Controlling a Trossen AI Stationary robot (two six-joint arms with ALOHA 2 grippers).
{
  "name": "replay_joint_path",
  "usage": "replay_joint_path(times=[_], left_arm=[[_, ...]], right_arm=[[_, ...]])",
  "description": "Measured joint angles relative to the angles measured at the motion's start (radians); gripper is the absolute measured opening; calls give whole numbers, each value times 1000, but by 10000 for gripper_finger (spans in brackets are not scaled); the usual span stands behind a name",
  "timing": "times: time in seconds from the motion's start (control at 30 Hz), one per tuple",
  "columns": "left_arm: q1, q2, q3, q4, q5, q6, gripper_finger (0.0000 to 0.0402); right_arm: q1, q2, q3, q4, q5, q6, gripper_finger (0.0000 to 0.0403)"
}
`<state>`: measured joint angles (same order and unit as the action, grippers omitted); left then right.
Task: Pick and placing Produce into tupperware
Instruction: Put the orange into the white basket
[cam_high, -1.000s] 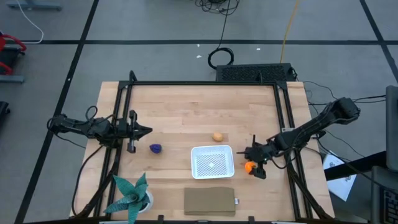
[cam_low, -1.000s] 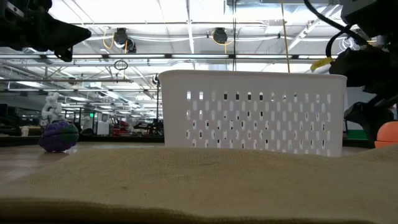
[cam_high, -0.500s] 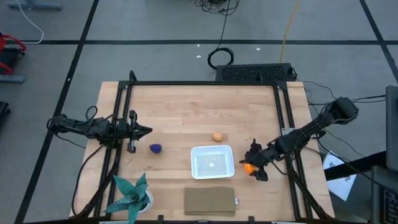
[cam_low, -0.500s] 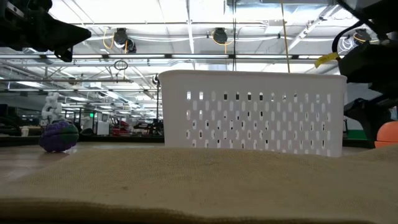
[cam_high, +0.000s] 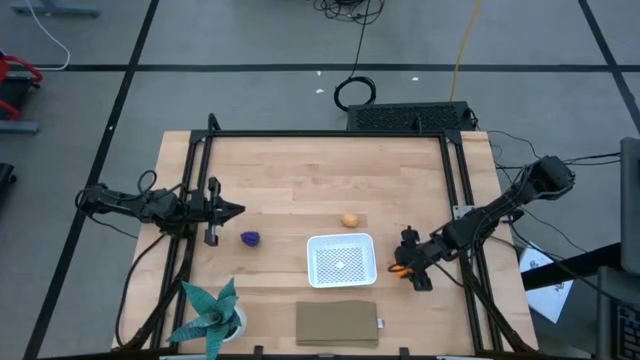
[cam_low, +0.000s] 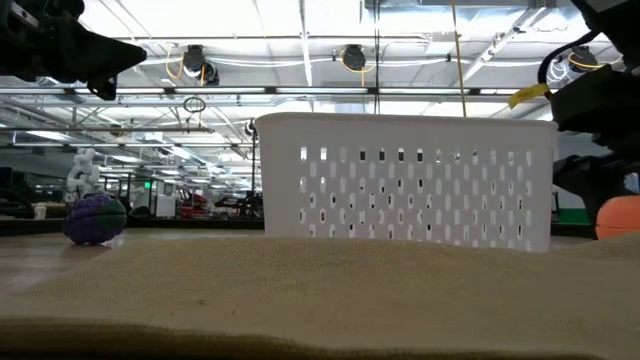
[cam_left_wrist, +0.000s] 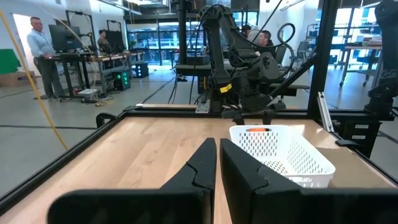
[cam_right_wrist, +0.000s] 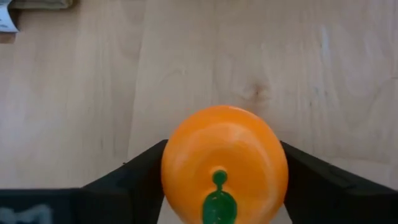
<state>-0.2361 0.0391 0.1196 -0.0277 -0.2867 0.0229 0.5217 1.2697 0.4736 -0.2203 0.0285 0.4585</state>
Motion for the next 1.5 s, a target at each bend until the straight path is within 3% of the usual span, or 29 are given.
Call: replay_joint_path(times=[0.07, 0.27, 0.43, 0.6, 0.77, 1.1, 1.33, 1.5], left_arm=[[0, 0, 0, 0, 0, 0, 26], [0, 0, 0, 0, 0, -6, 26], [0, 0, 0, 0, 0, -9, 26], [0, 0, 0, 0, 0, -14, 26], [0, 0, 0, 1, 1, -27, 26], [0, 0, 0, 1, 6, -33, 26], [0, 0, 0, 0, 7, -25, 26], [0, 0, 0, 0, 7, -25, 26]], right_arm=[[0, 0, 0, 1, -4, -1, 233], [-2, -3, 0, 3, -21, -11, 232], [-2, -4, 18, -12, -34, -21, 250], [-14, -4, 79, -41, -67, -66, 235], [-59, -4, 195, -185, -108, -118, 233], [-161, -5, 462, -443, -108, -312, 235], [-252, 22, 568, -338, -55, -537, 236], [-317, 119, 627, -323, -59, -648, 234]])
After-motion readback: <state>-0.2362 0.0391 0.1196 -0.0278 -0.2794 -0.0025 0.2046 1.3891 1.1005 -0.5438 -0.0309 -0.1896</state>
